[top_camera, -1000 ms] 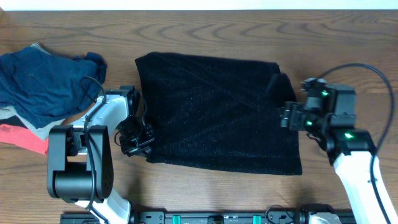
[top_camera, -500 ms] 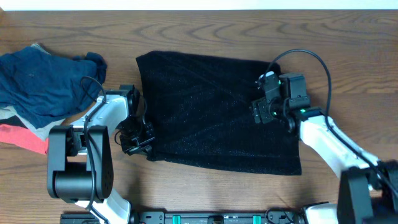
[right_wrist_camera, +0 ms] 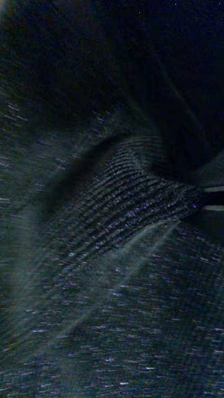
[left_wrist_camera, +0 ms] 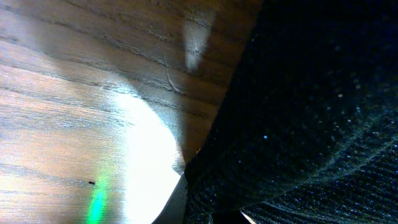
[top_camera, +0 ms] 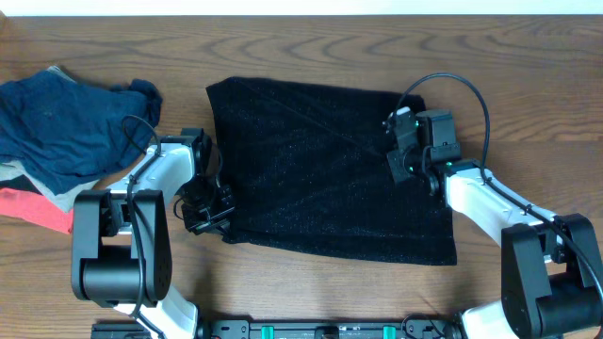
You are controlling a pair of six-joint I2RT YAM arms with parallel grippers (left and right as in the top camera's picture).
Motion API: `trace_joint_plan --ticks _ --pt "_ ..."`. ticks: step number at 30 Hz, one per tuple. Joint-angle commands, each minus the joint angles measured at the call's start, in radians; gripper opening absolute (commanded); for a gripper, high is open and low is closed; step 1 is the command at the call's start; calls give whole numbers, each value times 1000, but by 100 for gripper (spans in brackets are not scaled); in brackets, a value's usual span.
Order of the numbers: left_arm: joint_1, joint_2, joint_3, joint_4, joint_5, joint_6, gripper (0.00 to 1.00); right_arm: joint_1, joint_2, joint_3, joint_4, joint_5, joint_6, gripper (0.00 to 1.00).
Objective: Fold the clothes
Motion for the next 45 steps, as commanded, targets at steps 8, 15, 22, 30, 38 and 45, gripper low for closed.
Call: trace_joint_plan --ticks 8,15,22,30,38,45 --pt "8 2 -6 51 -8 -2 6 -53 6 205 470 448 239 44" --pt "8 2 -6 61 -8 -5 6 -106 -2 279 130 244 286 99" --pt "8 2 -6 66 -10 -5 6 -104 -41 279 -419 172 287 99" --pt "8 2 -6 76 -16 -5 6 -107 -73 270 -1065 -3 630 99" --pt "8 2 -6 84 -16 -5 6 -104 -189 113 -1162 -2 868 99" --pt "8 2 -6 85 -16 -5 6 -102 -369 -58 -1079 15 1110 96"
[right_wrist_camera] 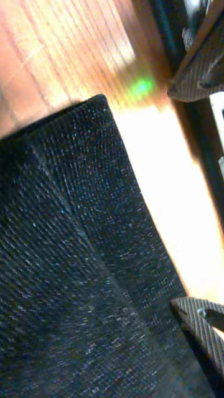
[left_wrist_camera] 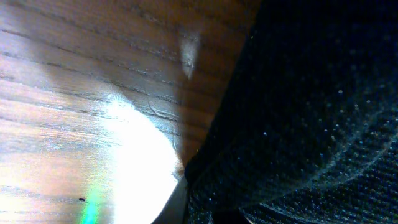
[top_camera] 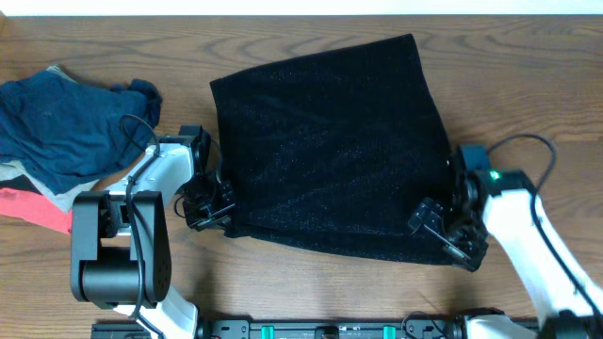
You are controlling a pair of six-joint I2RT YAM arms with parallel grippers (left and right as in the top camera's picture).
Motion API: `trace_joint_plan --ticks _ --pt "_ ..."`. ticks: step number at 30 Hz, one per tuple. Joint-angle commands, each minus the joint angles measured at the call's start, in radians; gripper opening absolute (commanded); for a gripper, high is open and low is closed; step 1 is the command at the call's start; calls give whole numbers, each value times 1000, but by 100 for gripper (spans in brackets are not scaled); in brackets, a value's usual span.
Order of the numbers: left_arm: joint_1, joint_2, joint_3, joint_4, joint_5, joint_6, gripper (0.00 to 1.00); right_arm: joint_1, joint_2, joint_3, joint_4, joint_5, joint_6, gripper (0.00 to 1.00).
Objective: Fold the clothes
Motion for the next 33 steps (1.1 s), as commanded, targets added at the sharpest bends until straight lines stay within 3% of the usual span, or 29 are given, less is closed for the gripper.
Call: trace_joint_plan --ticks 1,12,15,19,20,21,26,33 --pt "4 8 -6 38 -33 -2 6 7 -63 -89 55 11 218 94" --pt "4 8 -6 35 -33 -2 6 6 -81 -350 340 7 459 90" --pt "4 8 -6 26 -32 -2 6 6 -81 -370 387 60 468 80" --pt "4 7 -6 -7 -32 -1 6 6 -82 -366 445 117 442 25" --pt "4 5 -6 -19 -32 0 7 4 -84 -362 456 118 420 6" --pt "4 2 -6 -31 -32 3 6 2 -84 -356 468 117 386 1" --pt "4 -61 -5 -111 -32 60 6 -7 -88 -259 450 116 165 1" --pt "4 -285 31 -266 -32 81 6 -46 -146 -23 188 203 41 1"
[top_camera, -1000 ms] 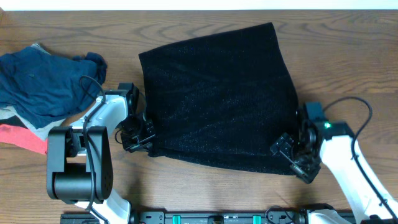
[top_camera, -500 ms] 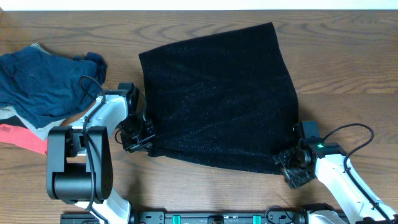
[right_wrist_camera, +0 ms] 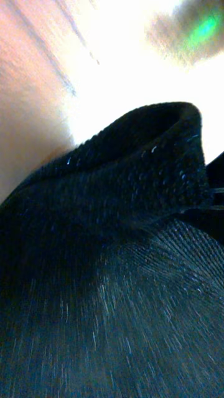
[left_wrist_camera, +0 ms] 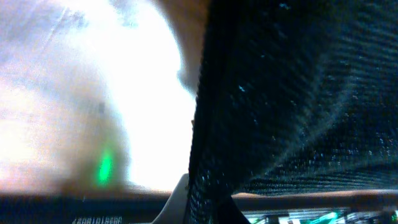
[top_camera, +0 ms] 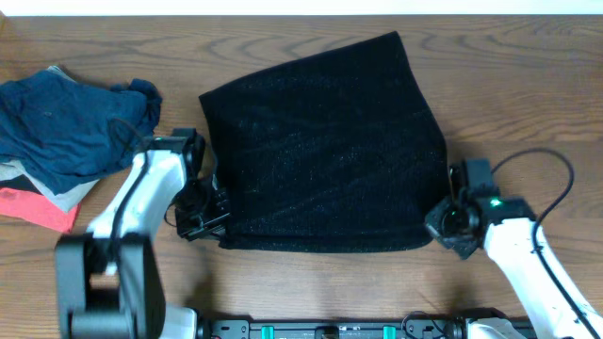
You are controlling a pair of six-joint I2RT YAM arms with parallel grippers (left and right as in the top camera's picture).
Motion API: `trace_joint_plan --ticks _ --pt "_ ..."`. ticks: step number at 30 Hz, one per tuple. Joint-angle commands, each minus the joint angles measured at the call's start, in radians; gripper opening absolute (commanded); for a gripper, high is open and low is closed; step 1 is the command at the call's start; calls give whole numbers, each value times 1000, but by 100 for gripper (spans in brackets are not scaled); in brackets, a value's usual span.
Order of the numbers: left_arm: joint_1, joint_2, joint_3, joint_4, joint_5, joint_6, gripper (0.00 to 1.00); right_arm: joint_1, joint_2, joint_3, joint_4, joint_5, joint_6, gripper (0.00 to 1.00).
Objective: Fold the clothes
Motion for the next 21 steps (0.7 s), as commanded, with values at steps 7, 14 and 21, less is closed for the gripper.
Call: trace_joint_plan --ticks 7,14,21 --pt "5 -377 35 -164 -29 22 6 -84 -142 309 -330 212 -166 1" --pt "5 -552 35 -94 -41 -25 6 -95 -196 425 -148 120 -472 1" --pt "5 -515 35 97 -42 -194 6 -95 -92 425 178 5 -549 1"
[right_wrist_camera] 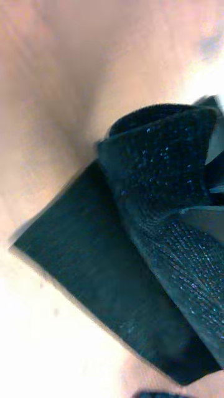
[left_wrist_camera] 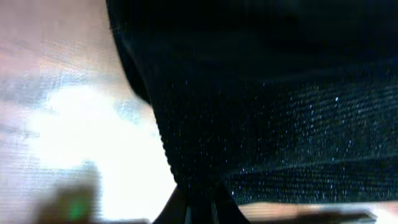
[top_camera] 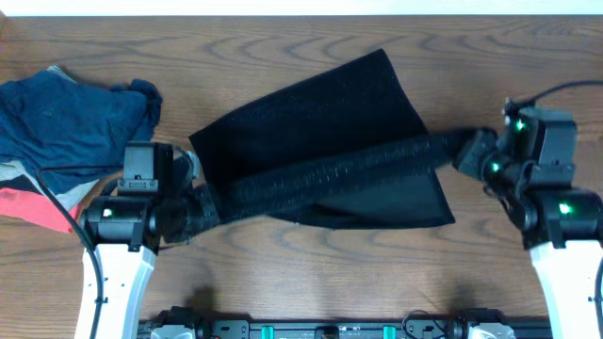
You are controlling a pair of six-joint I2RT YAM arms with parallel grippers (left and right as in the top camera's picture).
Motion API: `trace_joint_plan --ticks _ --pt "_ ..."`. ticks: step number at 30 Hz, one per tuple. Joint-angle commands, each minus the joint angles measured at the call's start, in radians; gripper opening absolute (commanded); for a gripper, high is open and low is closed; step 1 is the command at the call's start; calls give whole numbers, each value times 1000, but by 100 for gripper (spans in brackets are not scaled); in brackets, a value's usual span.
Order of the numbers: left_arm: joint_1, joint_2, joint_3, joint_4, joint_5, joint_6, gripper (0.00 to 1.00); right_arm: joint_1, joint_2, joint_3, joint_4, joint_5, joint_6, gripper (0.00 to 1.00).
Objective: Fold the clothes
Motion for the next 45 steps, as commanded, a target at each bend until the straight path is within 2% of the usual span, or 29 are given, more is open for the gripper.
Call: trace_joint_plan --ticks 1,7,12,23,28,35,39,40,41,44,45 --pt "10 39 21 39 -87 -110 6 -24 68 22 87 16 -85 1" --pt "10 114 21 57 -86 -118 6 -18 160 22 45 -9 -90 1" --pt "10 142 21 59 -87 -118 6 -18 161 22 -18 -10 -90 1" --pt "10 141 21 -20 -87 -114 6 -16 139 -11 -489 -20 -37 1" --pt "10 141 21 -21 -87 -114 6 -16 139 -111 -525 -20 59 1" --pt "10 141 21 -36 -87 -114 6 -16 139 -301 -407 -19 165 13" --pt "10 141 21 -38 -86 -114 6 -16 139 -366 -314 -20 197 28" --pt "10 141 21 -40 -87 -113 7 -16 139 -383 -287 -20 209 38" --pt "10 141 21 -40 -87 -113 6 -16 139 -398 -262 -20 213 52" --pt "10 142 18 -40 -87 -114 6 -16 139 -440 -208 -21 241 71" --pt "10 142 16 -40 -87 -114 6 -16 139 -451 -197 -21 253 72"
